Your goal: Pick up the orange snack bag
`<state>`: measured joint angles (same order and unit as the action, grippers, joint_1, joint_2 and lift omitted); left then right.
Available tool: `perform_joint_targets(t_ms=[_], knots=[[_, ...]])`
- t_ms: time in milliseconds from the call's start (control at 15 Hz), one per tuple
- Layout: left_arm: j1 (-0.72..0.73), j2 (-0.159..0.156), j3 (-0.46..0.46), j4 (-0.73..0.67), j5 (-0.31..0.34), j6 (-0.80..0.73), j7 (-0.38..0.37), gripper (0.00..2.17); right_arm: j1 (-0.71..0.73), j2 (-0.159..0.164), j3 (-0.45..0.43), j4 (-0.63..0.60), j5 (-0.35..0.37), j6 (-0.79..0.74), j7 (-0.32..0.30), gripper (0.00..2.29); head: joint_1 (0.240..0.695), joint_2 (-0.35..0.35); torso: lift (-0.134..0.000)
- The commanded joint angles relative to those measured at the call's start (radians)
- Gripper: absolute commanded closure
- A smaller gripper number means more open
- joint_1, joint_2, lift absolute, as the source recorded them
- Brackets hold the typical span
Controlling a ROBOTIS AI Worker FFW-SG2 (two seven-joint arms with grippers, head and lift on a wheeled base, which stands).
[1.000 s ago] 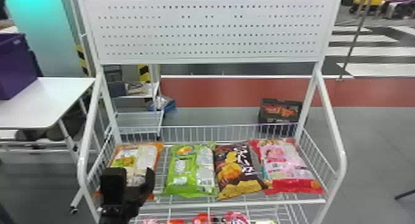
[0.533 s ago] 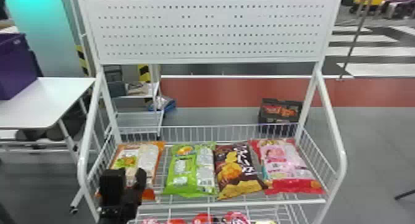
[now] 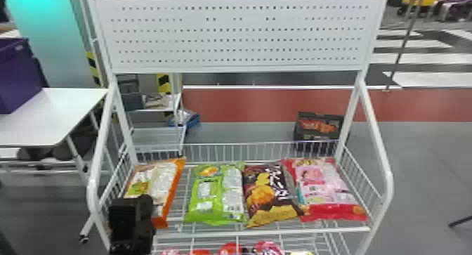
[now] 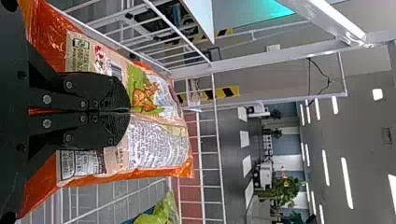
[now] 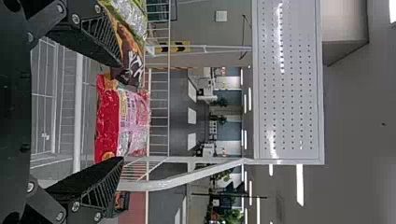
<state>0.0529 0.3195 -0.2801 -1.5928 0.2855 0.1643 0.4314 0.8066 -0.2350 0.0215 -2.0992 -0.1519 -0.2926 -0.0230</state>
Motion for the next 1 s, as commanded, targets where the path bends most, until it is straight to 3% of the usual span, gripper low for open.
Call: perform_joint_targets(t_ms=[0, 400, 933], knots=[[0.016, 0.001, 0.004, -0.032, 0.0, -0.002, 0.004, 1.44, 0.003, 0.0, 0.0, -0.005, 0.0, -0.003, 0.0, 0.19, 0.499, 0.0, 0.0], [0.068, 0.004, 0.012, -0.141, 0.003, 0.001, 0.015, 1.44, 0.011, -0.004, 0.0, -0.018, 0.0, -0.006, 0.0, 0.19, 0.499, 0.0, 0.0], [0.321, 0.041, 0.062, -0.453, 0.014, -0.027, 0.012, 1.44, 0.009, -0.004, 0.003, -0.018, 0.0, -0.006, 0.0, 0.19, 0.499, 0.0, 0.0]])
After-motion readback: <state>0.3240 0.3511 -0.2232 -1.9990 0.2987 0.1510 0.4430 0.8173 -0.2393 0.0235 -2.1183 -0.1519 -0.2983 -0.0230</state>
